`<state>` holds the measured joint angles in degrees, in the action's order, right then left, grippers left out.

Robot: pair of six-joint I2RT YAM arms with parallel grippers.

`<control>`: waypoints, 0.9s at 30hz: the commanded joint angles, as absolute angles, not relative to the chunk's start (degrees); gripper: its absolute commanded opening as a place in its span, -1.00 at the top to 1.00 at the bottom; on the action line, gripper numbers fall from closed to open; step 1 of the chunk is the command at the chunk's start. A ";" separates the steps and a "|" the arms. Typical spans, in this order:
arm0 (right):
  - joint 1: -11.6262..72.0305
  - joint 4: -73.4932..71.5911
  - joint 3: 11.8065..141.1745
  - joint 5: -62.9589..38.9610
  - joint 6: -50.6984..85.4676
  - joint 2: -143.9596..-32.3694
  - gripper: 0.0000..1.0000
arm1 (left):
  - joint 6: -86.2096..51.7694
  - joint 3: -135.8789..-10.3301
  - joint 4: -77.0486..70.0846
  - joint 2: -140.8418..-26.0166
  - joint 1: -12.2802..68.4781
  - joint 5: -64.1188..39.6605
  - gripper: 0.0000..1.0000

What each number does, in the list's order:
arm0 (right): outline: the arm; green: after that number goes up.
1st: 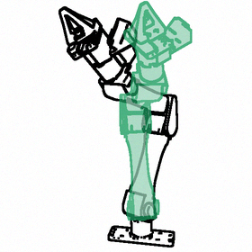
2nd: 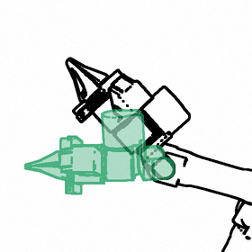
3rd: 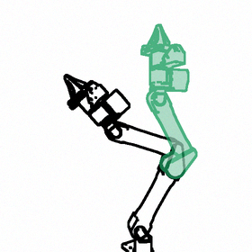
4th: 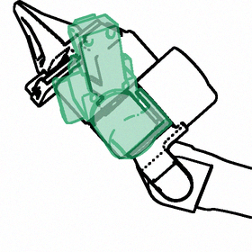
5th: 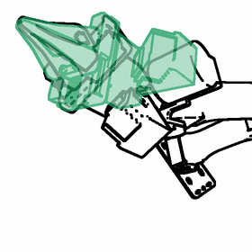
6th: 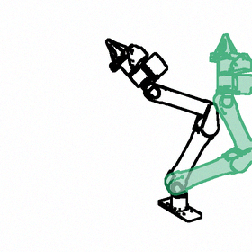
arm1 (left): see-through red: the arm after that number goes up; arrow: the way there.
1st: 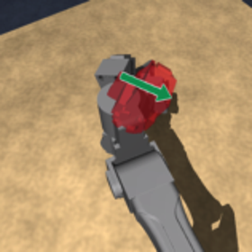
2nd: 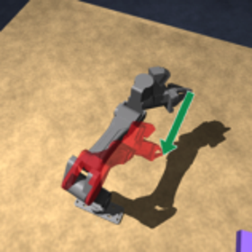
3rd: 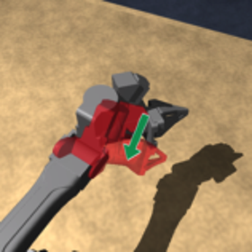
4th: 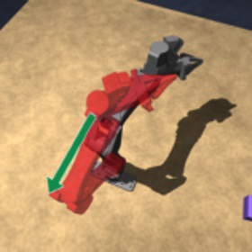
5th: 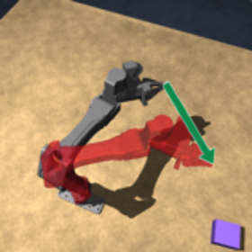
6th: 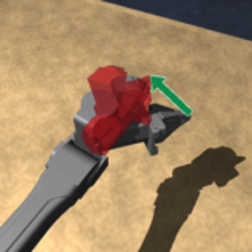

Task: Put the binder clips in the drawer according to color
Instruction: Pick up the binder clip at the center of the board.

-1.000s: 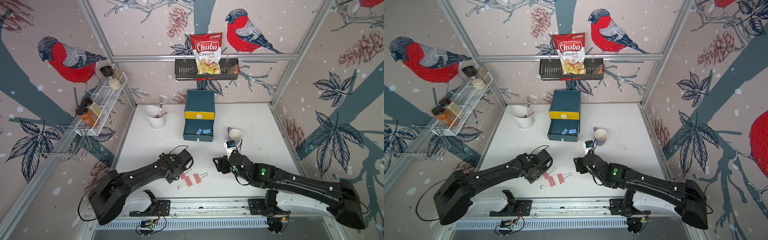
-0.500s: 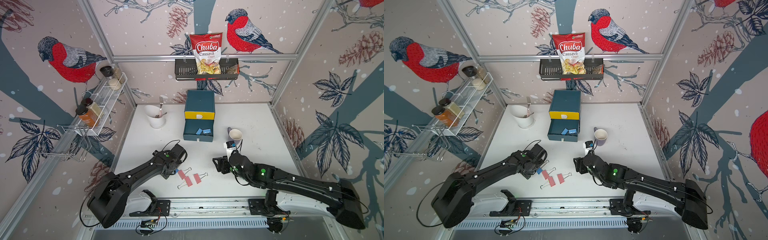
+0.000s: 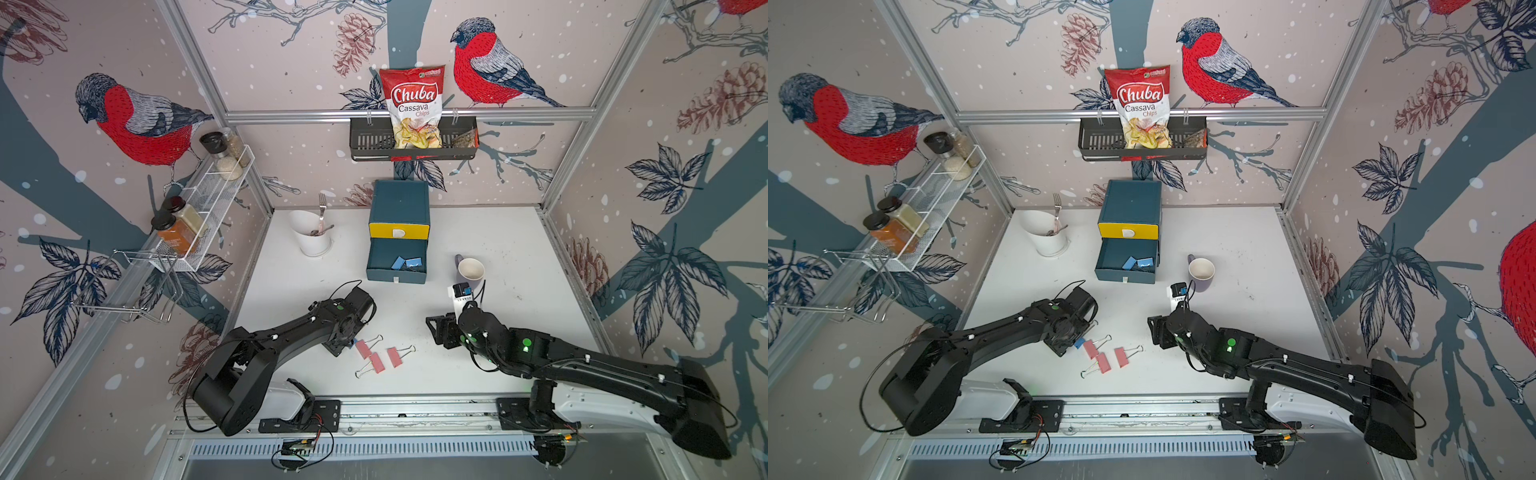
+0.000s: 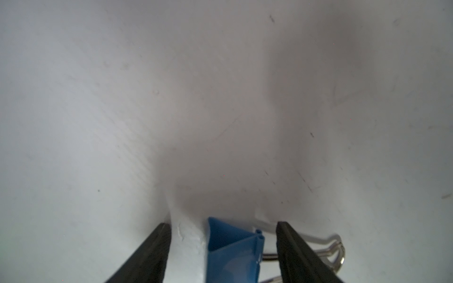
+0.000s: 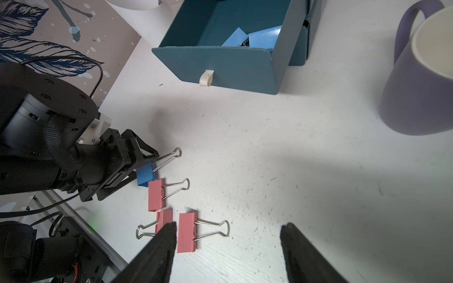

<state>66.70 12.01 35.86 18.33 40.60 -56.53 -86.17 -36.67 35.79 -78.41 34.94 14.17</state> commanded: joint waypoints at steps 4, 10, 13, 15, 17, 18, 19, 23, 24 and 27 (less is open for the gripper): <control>66.73 10.53 35.51 18.19 40.70 -56.10 -0.44 | -88.26 -34.64 32.69 -78.84 34.45 14.02 -0.27; 66.78 10.44 35.24 18.19 40.72 -55.99 -0.44 | -88.64 -33.76 30.91 -78.58 34.38 12.59 -0.13; 66.75 10.22 35.16 18.27 40.69 -55.99 -0.44 | -88.72 -33.22 29.40 -78.40 34.44 10.48 -0.13; 66.77 10.15 35.16 18.27 40.63 -56.07 -0.44 | -88.95 -32.79 28.21 -78.46 34.43 8.62 -0.15; 66.71 10.03 35.16 18.28 40.69 -56.16 -0.44 | -89.54 -32.51 27.98 -78.40 34.53 7.36 -0.16; 66.69 10.08 35.17 18.28 40.69 -56.16 -0.44 | -89.76 -32.39 28.03 -78.25 34.54 7.12 -0.16; 66.78 9.96 35.16 18.28 40.69 -56.23 -0.44 | -90.08 -32.27 28.17 -77.98 34.49 6.91 -0.16; 66.63 9.94 35.33 18.28 40.61 -56.33 -0.44 | -91.52 -30.68 27.22 -76.43 34.50 5.90 -0.14; 66.67 10.01 35.33 18.33 40.56 -56.34 -0.44 | -91.76 -30.32 26.71 -76.21 34.54 5.57 -0.13; 66.66 10.02 35.42 18.37 40.54 -56.43 -0.44 | -92.05 -30.10 25.84 -76.29 34.52 4.95 -0.09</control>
